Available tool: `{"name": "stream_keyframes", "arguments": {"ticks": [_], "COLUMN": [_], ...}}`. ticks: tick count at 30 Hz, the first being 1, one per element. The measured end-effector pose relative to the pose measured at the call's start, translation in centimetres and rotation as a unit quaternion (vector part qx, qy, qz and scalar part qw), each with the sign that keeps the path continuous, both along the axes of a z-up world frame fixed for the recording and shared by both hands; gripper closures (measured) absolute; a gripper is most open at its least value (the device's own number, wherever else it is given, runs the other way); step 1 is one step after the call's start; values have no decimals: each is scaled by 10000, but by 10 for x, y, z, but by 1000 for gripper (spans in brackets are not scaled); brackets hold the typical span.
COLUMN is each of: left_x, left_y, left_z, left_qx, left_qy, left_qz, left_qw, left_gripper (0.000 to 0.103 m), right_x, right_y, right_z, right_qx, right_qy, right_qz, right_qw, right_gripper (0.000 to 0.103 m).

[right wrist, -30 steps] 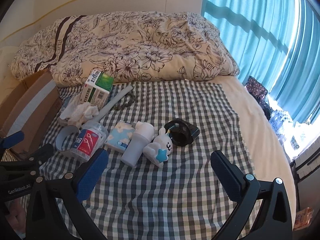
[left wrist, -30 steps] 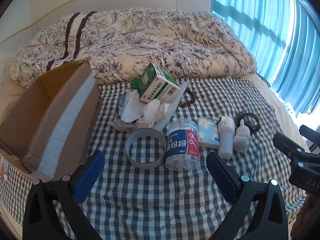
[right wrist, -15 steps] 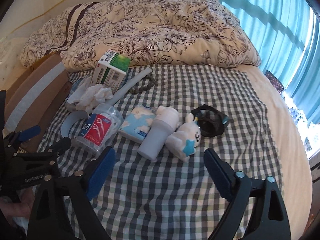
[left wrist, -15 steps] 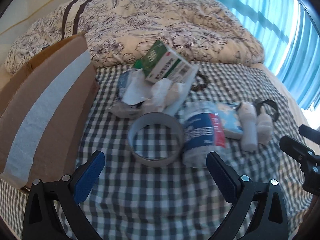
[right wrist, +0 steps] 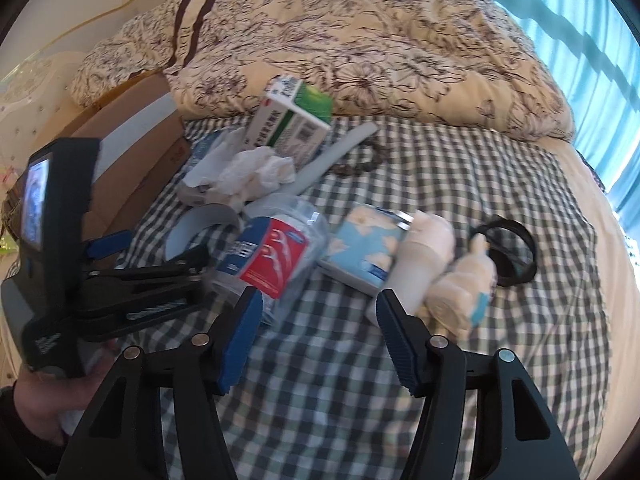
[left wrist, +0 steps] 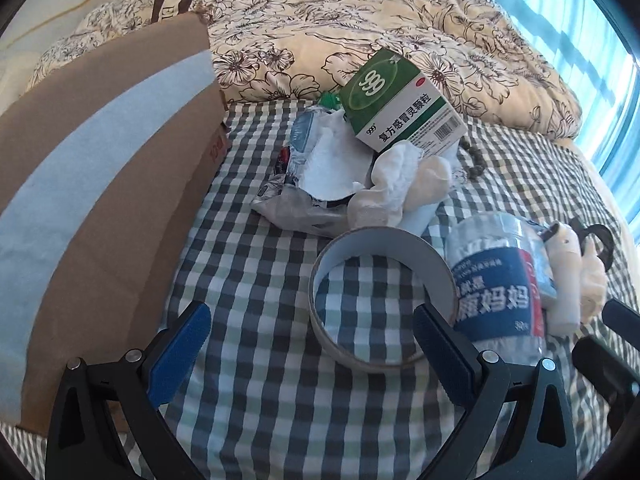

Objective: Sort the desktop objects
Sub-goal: 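Reach the left gripper to the grey tape roll while the right reaches the floss tub, then grasp the tape roll rim with the left gripper while the right grasps the clear floss tub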

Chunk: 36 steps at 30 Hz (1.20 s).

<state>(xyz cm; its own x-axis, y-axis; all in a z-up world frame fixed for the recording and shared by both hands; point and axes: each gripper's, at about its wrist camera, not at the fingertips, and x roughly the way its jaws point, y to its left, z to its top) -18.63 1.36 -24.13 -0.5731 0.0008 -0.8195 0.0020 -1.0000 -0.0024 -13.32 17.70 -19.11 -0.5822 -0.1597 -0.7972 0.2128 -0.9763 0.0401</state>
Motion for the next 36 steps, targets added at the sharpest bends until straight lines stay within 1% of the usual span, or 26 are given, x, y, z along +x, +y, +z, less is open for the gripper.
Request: {"name": "stream_keyframes", "arguments": {"ticks": [2, 4, 5, 6, 7, 10, 11, 14, 16, 19, 22, 25, 26, 28, 30, 33, 34, 35, 36], "left_x": [-5, -9, -12, -14, -16, -18, -18, -21, -23, -25, -26, -27, -26, -26, -25, -24, -23, -22, -22], "left_y": [-1, -5, -7, -9, -12, -16, -16, -11, -8, -8, -13, -19, -20, -21, -20, -19, -18, -18, -18], "left_z": [-4, -9, -12, -15, -18, -20, -20, -19, -18, -16, -16, -18, -18, -17, -16, -13, -12, -11, -10], "left_qx": [-22, -16, 14, 37, 49, 136, 135, 122, 138, 208, 306, 371, 362, 376, 365, 351, 347, 348, 354], "left_qy": [-47, -114, -159, -206, -244, -179, -159, -135, -117, -127, -158, -187, -183, -174, -153, -113, -100, -91, -88], "left_qz": [18, 41, 53, 69, 81, 41, 19, -83, -148, -183, -130, -78, -74, -75, -91, -132, -140, -142, -142], "left_qw": [10000, 9999, 9999, 9998, 9997, 9997, 9998, 9998, 9997, 9995, 9993, 9991, 9992, 9991, 9992, 9992, 9993, 9993, 9992], "left_gripper": [7, 16, 20, 27, 31, 43, 45, 55, 74, 89, 92, 93, 93, 93, 93, 93, 93, 93, 93], "right_x": [-2, -5, -6, -8, -9, -13, -14, -17, -19, -23, -28, -34, -36, -39, -41, -43, -43, -43, -43], "right_y": [-8, -15, -17, -20, -21, -24, -25, -31, -35, -41, -44, -40, -37, -31, -26, -24, -23, -22, -22], "right_z": [-2, -4, -6, -8, -9, -12, -13, -16, -18, -24, -31, -38, -42, -50, -55, -58, -55, -54, -53], "right_qx": [-19, -37, -36, -39, -59, -160, -177, -218, -213, -244, -313, -573, -669, -802, -823, -742, -766, -781, -791], "right_qy": [-8, -24, -35, -51, -67, -100, -103, -144, -169, -225, -299, -501, -581, -736, -803, -779, -740, -694, -663], "right_qz": [97, 179, 194, 206, 212, 221, 232, 284, 319, 356, 340, 232, 192, 54, -22, -149, -178, -201, -220], "right_qw": [10000, 9998, 9998, 9998, 9997, 9996, 9995, 9993, 9991, 9988, 9985, 9968, 9959, 9940, 9934, 9941, 9942, 9943, 9944], "right_gripper": [44, 44, 44, 44, 44, 44, 44, 44, 44, 40, 36, 24, 22, 21, 21, 22, 27, 39, 38]}}
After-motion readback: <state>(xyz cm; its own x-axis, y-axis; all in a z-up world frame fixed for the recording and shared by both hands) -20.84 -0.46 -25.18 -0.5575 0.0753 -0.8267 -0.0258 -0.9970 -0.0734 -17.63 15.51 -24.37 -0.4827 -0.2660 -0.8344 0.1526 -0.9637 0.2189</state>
